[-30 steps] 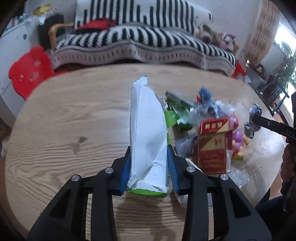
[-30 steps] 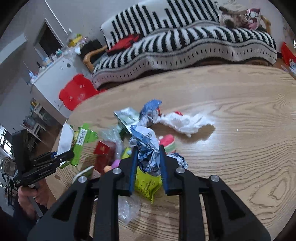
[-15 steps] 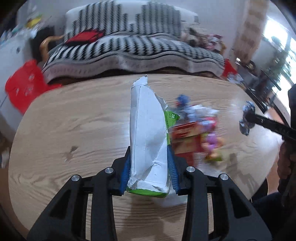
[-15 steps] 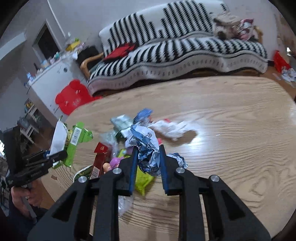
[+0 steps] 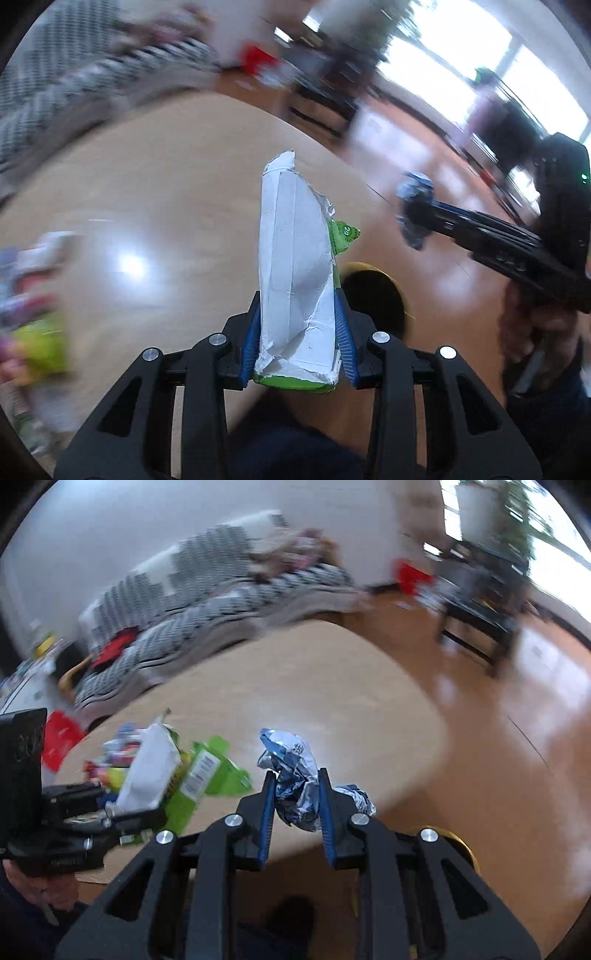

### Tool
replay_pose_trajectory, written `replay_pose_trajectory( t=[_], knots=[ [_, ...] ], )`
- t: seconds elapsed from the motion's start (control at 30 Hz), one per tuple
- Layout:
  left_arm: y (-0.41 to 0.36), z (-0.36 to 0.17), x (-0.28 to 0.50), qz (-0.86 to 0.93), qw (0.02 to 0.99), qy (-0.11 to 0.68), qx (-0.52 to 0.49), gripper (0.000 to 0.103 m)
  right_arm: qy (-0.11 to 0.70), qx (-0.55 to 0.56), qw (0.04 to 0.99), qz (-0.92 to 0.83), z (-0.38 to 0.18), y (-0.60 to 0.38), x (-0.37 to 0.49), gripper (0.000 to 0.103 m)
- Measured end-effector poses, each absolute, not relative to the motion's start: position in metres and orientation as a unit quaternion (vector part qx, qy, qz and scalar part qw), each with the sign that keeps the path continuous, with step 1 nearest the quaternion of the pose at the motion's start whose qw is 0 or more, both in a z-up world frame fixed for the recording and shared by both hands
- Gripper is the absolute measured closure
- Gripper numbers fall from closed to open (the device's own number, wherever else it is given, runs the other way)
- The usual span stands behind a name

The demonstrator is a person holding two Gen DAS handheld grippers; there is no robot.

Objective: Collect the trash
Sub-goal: 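Carry both items to the black bin and open both tools to drop them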

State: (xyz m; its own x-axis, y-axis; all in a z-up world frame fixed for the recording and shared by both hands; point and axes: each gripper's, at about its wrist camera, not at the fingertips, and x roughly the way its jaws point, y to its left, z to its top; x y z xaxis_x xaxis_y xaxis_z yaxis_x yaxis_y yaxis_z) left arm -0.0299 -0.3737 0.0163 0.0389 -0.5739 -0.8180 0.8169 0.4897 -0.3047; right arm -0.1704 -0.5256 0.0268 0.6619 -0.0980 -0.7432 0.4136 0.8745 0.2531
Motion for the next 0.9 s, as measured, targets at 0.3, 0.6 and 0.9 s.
replay_pose_trajectory(
  t=[0.3,0.6,0.9],
  knots=[
    [-0.500,-0.081,-0.111,-0.512,0.608,0.567,0.214,0.067,0.417,0.296,0.820,-0.257,-0.062,-0.608,-0.280,0.080],
    [-0.530,-0.144,-0.119,-0.501,0.595,0.578,0.248,0.067,0.433,0.353,0.786,-0.265,-0.121,-0.630,-0.316,0.080],
    [-0.541,-0.142,-0.139,-0.517,0.604,0.554,0.248,0.052,0.429,0.365,0.779,-0.275,-0.121,-0.636,-0.317,0.075]
  ],
)
